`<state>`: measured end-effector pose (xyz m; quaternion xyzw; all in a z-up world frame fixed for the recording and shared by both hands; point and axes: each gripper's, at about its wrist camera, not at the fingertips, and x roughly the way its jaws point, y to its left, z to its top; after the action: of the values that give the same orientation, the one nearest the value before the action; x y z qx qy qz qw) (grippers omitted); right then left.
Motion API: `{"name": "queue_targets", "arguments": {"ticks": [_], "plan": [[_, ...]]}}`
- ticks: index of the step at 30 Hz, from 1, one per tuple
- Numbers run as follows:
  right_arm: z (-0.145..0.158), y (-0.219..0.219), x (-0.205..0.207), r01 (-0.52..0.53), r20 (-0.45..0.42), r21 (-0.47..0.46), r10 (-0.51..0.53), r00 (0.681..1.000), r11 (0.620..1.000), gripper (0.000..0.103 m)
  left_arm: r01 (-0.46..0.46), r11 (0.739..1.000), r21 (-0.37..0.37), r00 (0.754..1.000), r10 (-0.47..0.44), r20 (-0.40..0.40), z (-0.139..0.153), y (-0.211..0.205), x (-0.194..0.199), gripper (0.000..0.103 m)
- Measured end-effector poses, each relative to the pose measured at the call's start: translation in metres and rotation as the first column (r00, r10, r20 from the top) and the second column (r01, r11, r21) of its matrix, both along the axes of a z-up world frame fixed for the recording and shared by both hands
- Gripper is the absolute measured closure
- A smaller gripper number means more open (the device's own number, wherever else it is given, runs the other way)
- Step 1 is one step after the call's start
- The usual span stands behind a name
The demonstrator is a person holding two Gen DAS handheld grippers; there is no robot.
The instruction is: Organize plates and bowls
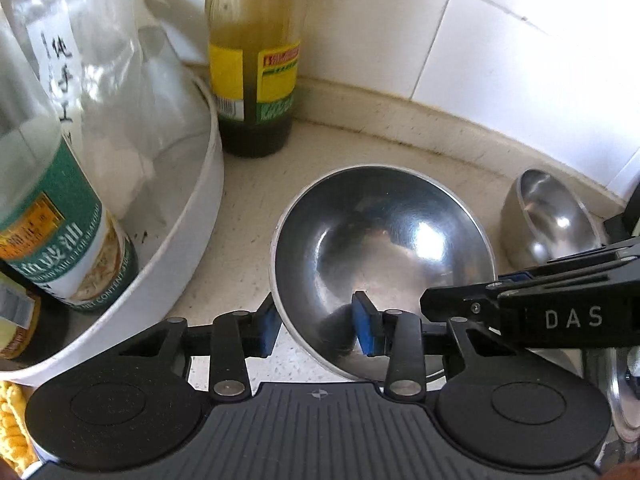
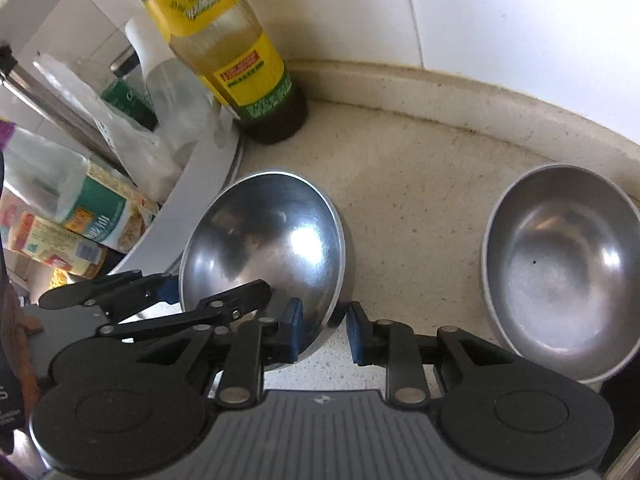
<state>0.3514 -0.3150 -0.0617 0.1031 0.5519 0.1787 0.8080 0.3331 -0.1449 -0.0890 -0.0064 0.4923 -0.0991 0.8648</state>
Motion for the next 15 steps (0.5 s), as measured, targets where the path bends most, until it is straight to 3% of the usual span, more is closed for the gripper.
{"name": "queue_targets", "arguments": {"ticks": [8, 15], "plan": [[0.046, -0.011, -0.042, 0.039, 0.068, 0.001, -0.039, 0.997, 0.999, 0.057, 0.095, 0.994, -0.048, 0.993, -0.091, 0.08, 0.046, -0.003, -0.031, 0.052], [0.068, -0.017, -0.095, 0.109, 0.081, -0.038, -0.106, 0.991, 0.993, 0.057, 0.212, 0.975, -0.062, 0.971, -0.204, 0.124, 0.058, -0.026, -0.061, 0.049]]}}
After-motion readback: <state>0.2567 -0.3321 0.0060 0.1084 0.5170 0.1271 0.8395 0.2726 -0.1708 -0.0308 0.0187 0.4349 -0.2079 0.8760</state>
